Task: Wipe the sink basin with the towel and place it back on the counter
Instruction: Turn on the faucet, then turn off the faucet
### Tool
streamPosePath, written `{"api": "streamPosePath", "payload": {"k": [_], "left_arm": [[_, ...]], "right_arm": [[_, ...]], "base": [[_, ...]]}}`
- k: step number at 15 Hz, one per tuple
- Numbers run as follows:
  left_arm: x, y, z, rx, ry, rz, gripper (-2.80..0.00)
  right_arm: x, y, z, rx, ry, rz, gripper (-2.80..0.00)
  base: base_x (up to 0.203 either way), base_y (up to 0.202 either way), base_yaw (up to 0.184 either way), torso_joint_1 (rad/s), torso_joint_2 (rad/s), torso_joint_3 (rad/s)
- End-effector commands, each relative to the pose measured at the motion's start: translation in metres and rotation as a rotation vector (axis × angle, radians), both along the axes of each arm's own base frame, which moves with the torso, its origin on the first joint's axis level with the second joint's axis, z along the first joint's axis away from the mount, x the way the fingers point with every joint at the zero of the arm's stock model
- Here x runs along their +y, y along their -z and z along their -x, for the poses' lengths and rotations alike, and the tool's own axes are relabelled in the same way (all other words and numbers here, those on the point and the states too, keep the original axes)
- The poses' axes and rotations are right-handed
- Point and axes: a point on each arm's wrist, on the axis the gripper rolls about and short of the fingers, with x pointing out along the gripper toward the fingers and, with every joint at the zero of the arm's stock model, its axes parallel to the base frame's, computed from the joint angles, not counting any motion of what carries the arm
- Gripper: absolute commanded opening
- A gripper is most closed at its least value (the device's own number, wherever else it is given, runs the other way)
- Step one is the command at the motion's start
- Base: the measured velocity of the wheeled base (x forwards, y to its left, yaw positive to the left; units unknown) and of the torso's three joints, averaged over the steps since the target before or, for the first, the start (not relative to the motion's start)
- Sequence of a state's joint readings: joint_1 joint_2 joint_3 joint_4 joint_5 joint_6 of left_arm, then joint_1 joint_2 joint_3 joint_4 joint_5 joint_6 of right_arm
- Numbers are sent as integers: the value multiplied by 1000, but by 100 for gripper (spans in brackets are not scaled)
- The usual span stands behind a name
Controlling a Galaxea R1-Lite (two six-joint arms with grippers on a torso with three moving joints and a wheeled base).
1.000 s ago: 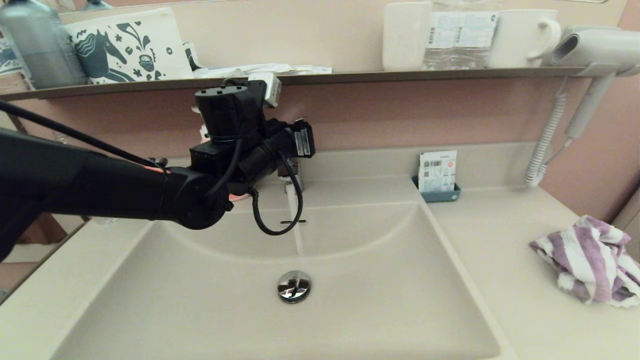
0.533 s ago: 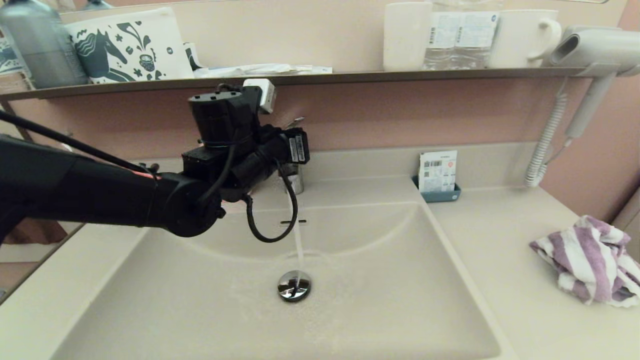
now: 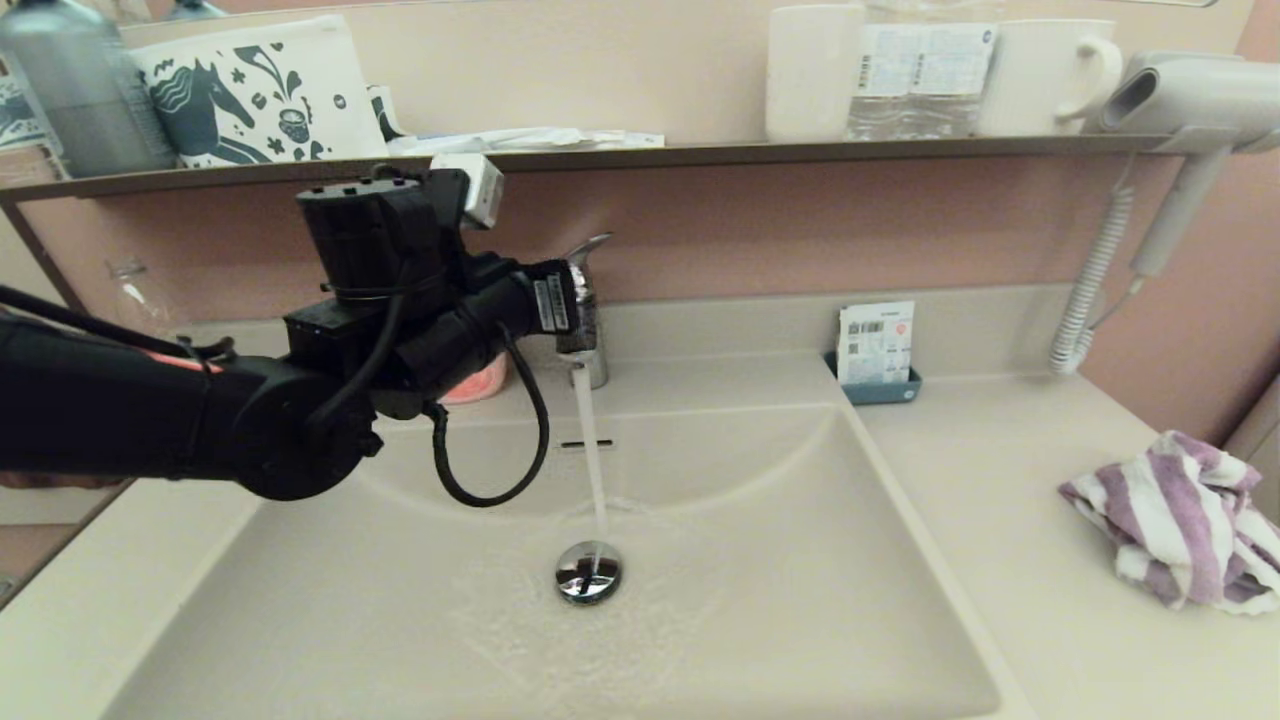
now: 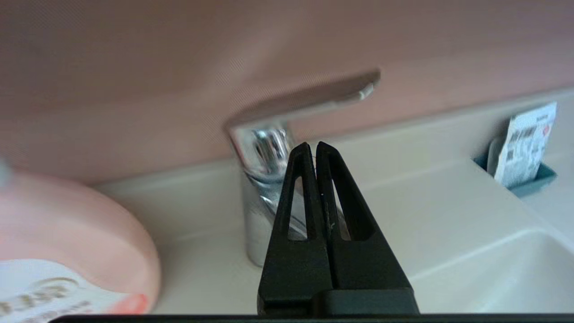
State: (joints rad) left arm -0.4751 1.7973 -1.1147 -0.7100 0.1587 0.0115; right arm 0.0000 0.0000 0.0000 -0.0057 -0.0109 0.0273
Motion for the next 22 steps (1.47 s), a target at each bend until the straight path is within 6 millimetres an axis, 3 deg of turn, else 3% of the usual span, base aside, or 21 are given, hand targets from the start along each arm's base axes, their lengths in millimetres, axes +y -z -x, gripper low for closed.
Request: {"api": "streamPosePath", "payload": {"k": [1, 6, 11, 22], "left_arm": [[6, -13, 1, -38, -14, 17, -280], [11, -41, -19, -92, -12, 11, -280], [-10, -31, -34, -58, 28, -9, -280], [-26, -15, -46, -19, 52, -25, -280]], "right_arm": [[0, 0, 0, 0, 0, 0, -280], [0, 0, 0, 0, 0, 0, -280], [0, 0, 0, 0, 0, 0, -280], [0, 0, 0, 0, 0, 0, -280]], "base": [[0, 0, 0, 0, 0, 0], [0, 0, 0, 0, 0, 0], [0, 0, 0, 0, 0, 0], [0, 0, 0, 0, 0, 0]]}}
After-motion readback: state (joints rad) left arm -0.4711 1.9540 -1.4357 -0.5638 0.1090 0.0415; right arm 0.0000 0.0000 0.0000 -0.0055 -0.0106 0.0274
